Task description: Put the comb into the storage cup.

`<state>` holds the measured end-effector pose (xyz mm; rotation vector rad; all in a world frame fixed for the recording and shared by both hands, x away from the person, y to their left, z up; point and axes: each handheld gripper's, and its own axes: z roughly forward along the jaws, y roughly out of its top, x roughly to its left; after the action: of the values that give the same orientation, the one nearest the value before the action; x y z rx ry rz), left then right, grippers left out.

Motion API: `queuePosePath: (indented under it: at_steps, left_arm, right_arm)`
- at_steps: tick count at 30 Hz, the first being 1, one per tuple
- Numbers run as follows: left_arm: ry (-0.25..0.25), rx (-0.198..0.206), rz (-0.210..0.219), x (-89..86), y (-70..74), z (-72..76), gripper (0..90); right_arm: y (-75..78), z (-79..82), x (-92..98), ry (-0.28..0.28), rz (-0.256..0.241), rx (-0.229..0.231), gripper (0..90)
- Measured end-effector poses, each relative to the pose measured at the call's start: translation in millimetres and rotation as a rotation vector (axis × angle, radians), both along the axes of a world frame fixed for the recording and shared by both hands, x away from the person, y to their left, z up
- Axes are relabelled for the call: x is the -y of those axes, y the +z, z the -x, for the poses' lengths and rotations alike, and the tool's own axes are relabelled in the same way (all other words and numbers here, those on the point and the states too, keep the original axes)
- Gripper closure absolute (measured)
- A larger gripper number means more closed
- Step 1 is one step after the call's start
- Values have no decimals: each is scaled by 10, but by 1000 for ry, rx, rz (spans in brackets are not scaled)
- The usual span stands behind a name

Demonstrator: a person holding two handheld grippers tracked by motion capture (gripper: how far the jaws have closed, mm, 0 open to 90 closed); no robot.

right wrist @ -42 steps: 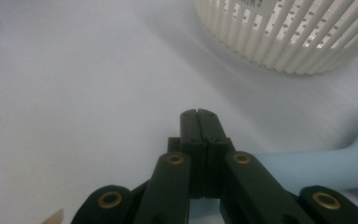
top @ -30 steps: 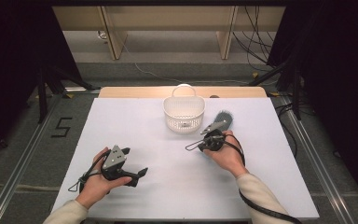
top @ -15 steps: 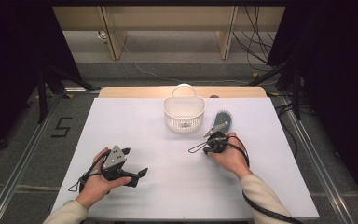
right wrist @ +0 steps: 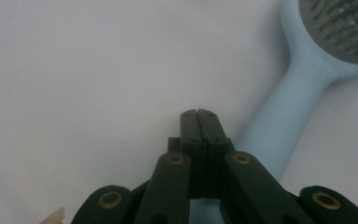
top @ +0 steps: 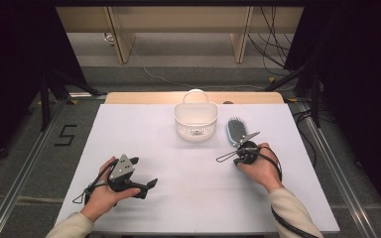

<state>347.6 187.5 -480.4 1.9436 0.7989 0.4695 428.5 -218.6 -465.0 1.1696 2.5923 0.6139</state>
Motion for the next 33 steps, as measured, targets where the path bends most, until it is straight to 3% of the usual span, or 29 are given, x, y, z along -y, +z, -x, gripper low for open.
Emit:
queuePosePath:
  at_steps: [12, 20, 27, 31, 32, 33]
  left_arm:
    - [-4, 1, -1, 5, 3, -1, 0]
    - [-5, 0, -3, 5, 2, -1, 0]
    - [-5, -1, -4, 5, 4, 1, 0]
    - [-4, -1, 0, 7, 1, -3, 0]
    - [-6, -1, 3, 11, 4, -2, 0]
    - [-6, -1, 3, 11, 4, -2, 0]
  right_arm:
    - [19, 18, 274, -91, -4, -7, 900]
    - [24, 18, 401, -126, 13, -12, 900]
    - [10, 49, 440, -130, -6, 6, 878]
    - [4, 107, 493, -107, -152, 18, 784]
    - [13, 136, 532, -99, -255, 59, 710]
    - [21, 154, 546, -103, -299, 78, 691]
